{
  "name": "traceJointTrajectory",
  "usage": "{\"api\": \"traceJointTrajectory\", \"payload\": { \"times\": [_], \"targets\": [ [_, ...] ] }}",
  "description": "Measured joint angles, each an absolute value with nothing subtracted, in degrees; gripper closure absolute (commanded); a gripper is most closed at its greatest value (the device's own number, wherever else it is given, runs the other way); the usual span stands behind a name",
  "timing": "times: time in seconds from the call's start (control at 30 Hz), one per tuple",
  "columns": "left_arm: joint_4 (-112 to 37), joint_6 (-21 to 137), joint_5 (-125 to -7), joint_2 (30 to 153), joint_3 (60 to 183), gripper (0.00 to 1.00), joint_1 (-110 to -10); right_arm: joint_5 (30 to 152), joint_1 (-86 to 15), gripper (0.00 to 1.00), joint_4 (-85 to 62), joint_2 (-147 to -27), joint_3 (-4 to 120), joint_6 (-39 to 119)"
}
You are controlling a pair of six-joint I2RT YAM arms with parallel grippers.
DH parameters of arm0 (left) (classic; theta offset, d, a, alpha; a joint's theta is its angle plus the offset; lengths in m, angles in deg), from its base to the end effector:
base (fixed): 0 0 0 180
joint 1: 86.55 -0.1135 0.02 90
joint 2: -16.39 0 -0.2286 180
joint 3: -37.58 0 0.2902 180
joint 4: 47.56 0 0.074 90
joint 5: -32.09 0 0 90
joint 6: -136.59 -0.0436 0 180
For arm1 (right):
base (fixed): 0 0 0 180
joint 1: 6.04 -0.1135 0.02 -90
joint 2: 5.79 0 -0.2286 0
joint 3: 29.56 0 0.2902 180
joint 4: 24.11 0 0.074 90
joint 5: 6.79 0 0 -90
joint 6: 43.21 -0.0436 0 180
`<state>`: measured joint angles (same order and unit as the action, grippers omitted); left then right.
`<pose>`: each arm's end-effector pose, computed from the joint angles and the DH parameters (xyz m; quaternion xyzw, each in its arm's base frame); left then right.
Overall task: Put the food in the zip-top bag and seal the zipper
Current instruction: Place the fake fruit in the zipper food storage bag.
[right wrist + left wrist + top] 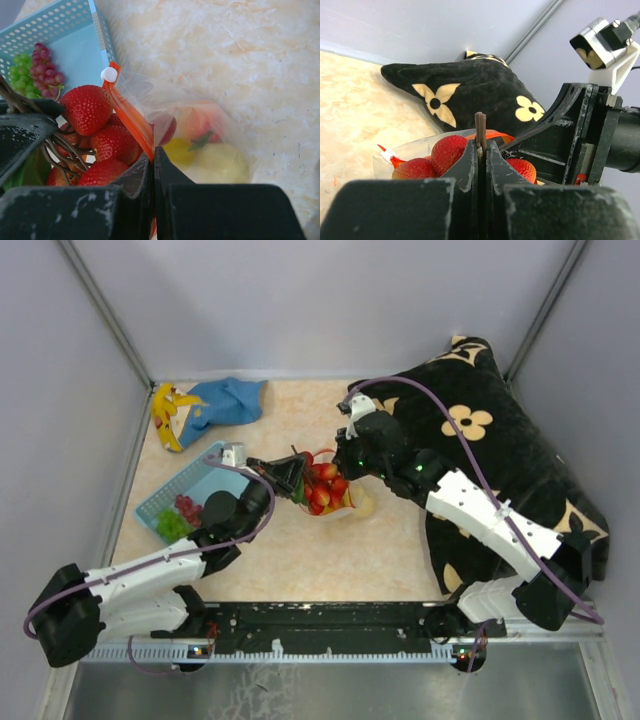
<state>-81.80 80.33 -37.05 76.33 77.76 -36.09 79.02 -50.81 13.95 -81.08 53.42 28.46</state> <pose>0.1964 -0.2135 0.2419 -0.0540 0.6166 -0.4390 0.6512 0.2514 0.2449 0.3140 -0.1806 0.8482 0.2330 0.4400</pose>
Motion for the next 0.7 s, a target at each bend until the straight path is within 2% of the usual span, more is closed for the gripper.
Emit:
{"api": "traceJointTrajectory", "payload": {
  "times": [0.37, 0.7],
  "targets": [
    [-84.8, 70.45, -34.62, 79.43, 78.86, 1.0, -30.49, 78.8, -50.81, 1.0, 13.93, -81.06, 53.42, 28.03],
    [-90.61, 66.29, -40.89, 82.82, 79.56, 1.0, -29.64, 79.46, -50.81, 1.0, 13.08, -81.06, 53.42, 27.07]
  ]
}}
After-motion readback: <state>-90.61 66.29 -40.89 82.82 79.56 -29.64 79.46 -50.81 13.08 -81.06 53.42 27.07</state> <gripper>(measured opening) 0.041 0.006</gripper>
